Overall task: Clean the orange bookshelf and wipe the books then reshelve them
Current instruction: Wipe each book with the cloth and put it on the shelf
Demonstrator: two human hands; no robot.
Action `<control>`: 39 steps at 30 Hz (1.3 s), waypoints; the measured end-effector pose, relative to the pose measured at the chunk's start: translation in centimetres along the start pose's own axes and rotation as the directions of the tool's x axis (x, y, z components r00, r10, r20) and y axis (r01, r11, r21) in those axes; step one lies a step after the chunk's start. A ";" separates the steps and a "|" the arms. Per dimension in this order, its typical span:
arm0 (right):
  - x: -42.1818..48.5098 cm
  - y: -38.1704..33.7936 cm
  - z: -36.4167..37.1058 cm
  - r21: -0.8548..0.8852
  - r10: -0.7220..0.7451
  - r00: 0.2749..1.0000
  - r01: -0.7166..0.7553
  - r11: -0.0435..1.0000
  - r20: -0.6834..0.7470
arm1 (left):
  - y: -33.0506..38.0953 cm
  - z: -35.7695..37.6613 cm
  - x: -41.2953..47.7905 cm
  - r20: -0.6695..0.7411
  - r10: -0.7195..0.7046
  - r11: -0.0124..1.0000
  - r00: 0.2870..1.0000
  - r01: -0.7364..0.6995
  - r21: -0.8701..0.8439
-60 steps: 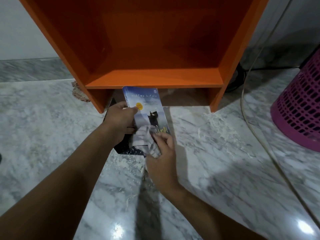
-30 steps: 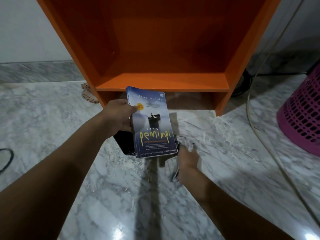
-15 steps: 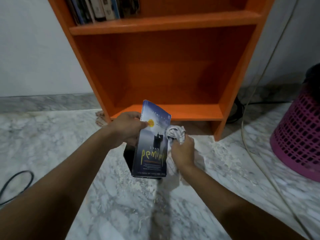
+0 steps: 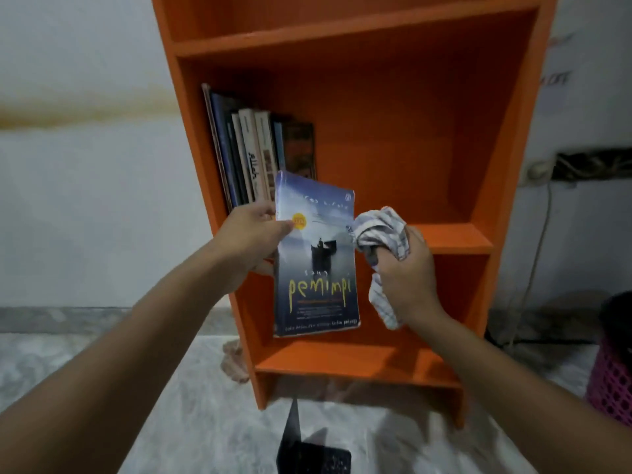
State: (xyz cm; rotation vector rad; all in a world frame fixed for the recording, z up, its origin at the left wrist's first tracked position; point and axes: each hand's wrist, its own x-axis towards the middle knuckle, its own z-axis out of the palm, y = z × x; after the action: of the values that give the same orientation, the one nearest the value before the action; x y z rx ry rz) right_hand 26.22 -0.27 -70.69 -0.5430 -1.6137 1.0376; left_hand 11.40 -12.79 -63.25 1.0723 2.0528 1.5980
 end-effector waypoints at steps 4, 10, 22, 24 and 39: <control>5.6 -2.7 -0.9 -0.012 0.075 0.995 -0.074 0.997 0.068 | 3.5 -0.4 3.9 -0.248 0.158 0.984 0.956 -0.172 -0.037; 11.5 -4.1 -1.1 -0.027 0.084 0.994 -0.082 0.996 0.072 | 1.6 3.7 13.0 -0.553 0.293 0.953 0.780 -0.285 0.104; 14.9 -1.8 0.1 0.157 0.080 0.989 -0.099 0.983 0.121 | -3.0 8.4 22.6 -0.453 0.528 0.627 0.719 0.029 0.778; 15.1 -1.5 0.3 0.183 0.096 0.985 -0.121 0.976 0.141 | -3.7 8.2 23.2 -0.328 0.610 0.435 0.721 0.041 0.900; 16.0 0.1 0.1 0.156 0.335 0.923 -0.365 0.918 0.189 | -2.6 8.2 26.2 -0.032 0.349 -0.229 0.937 0.118 0.966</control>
State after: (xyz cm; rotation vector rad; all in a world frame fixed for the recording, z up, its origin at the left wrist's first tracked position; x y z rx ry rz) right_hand 21.18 12.34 -62.19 -0.6489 -1.5651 1.5207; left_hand -1.52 11.57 -63.39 1.4010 3.5522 -0.6226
